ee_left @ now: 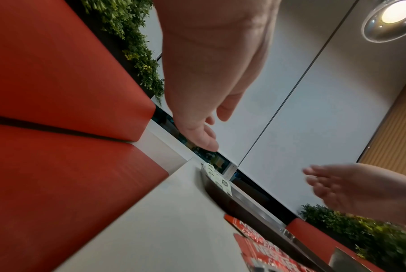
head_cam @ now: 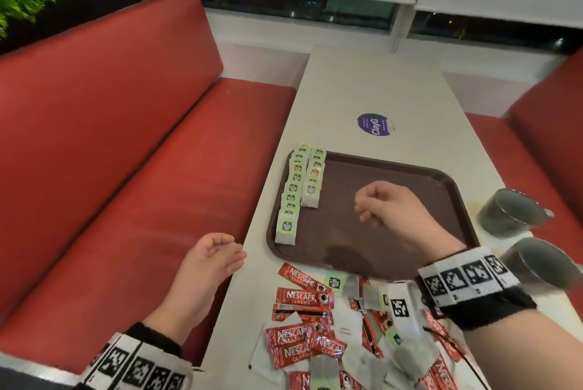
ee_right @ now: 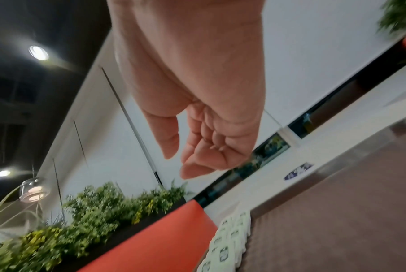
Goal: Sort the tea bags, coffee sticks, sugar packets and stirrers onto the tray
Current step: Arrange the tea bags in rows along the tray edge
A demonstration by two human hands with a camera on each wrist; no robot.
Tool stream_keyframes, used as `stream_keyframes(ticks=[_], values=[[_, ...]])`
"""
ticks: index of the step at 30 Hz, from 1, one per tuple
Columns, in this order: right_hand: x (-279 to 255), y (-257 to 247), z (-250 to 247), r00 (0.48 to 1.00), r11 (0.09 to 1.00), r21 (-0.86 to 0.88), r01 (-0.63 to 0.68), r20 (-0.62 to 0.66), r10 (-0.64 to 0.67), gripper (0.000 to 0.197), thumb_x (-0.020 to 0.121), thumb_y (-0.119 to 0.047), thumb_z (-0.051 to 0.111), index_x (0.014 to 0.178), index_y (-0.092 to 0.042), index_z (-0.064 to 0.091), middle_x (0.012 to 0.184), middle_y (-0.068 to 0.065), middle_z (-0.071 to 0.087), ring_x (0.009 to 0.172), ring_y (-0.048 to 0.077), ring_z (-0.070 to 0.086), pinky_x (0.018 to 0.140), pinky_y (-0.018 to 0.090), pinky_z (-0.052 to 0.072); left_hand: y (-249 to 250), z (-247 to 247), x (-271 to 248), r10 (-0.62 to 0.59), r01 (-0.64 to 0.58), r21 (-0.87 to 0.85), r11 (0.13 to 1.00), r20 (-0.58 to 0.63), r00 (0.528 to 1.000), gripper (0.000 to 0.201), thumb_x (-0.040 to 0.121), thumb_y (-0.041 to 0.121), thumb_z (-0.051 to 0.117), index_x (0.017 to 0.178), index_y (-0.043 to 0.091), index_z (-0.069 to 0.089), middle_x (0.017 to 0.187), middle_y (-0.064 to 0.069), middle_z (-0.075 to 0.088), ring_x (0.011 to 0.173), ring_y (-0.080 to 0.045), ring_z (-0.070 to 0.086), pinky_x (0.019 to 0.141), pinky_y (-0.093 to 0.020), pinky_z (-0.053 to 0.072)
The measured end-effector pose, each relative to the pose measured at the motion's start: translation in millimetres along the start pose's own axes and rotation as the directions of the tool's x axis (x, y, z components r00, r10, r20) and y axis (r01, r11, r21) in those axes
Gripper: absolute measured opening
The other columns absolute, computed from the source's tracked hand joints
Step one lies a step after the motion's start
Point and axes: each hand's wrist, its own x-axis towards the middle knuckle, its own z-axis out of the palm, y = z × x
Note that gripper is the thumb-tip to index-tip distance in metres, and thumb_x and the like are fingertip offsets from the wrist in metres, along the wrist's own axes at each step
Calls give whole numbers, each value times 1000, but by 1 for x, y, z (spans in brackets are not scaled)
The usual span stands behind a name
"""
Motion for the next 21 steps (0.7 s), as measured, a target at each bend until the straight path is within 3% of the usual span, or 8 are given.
stream_keyframes(ticks=[4, 7, 11, 14, 16, 18, 21], values=[[-68, 26, -40, 998, 999, -11, -30, -61, 29, 5, 87, -17, 65, 83, -19, 67, 73, 1, 69, 66, 10, 61, 64, 29, 46, -9, -3, -11, -3, 2, 20, 1000, 7, 1000, 7, 92, 2, 54, 98, 6, 55, 104, -20, 61, 96, -27, 63, 84, -32, 50], [-105, 50, -57, 991, 993, -66, -96, -95, 89, 3, 85, -19, 68, 82, -21, 68, 76, 3, 69, 71, 18, 64, 73, 36, 50, -13, 4, -19, 18, -21, 122, 992, 24, 1000, 6, 91, 2, 55, 96, 7, 56, 99, -18, 63, 93, -27, 62, 83, -33, 51], [-140, 76, -67, 987, 963, -237, -132, -119, 107, 7, 82, -23, 73, 81, -26, 67, 75, -4, 69, 72, 14, 65, 69, 27, 53, -16, 26, -38, 50, -87, 334, 938, 120, 991, 5, 91, 10, 59, 96, 11, 60, 92, -8, 68, 87, -23, 64, 80, -33, 53], [-159, 87, -68, 992, 912, -389, -127, -74, 107, 13, 81, -22, 74, 79, -30, 63, 76, -9, 65, 70, 7, 60, 59, 13, 42, -15, 46, -56, 64, -171, 495, 852, 226, 972, 5, 90, 18, 60, 94, 21, 62, 91, -1, 68, 86, -18, 65, 81, -34, 53], [-170, 94, -64, 994, 867, -490, -87, 15, 108, 16, 80, -24, 74, 79, -32, 60, 78, -12, 62, 73, 4, 56, 60, 13, 39, -14, 62, -66, 77, -238, 566, 789, 292, 953, 5, 89, 21, 61, 93, 24, 62, 90, 2, 67, 86, -15, 63, 77, -28, 51], [-179, 100, -57, 993, 815, -579, -34, 74, 94, 13, 82, -29, 70, 90, -33, 60, 89, -15, 57, 83, 1, 53, 70, 14, 39, -17, 78, -75, 78, -296, 630, 717, 350, 933, 6, 89, 21, 62, 92, 25, 63, 91, 5, 65, 87, -10, 60, 73, -20, 47], [-179, 108, -46, 999, 756, -654, 29, 44, 0, 34, 86, -37, 63, 118, -25, 60, 110, -9, 57, 104, 9, 50, 87, 20, 39, -25, 104, -84, 51, -385, 667, 638, 462, 885, 7, 88, 23, 62, 93, 28, 63, 92, 11, 64, 87, -3, 59, 74, -15, 47]])
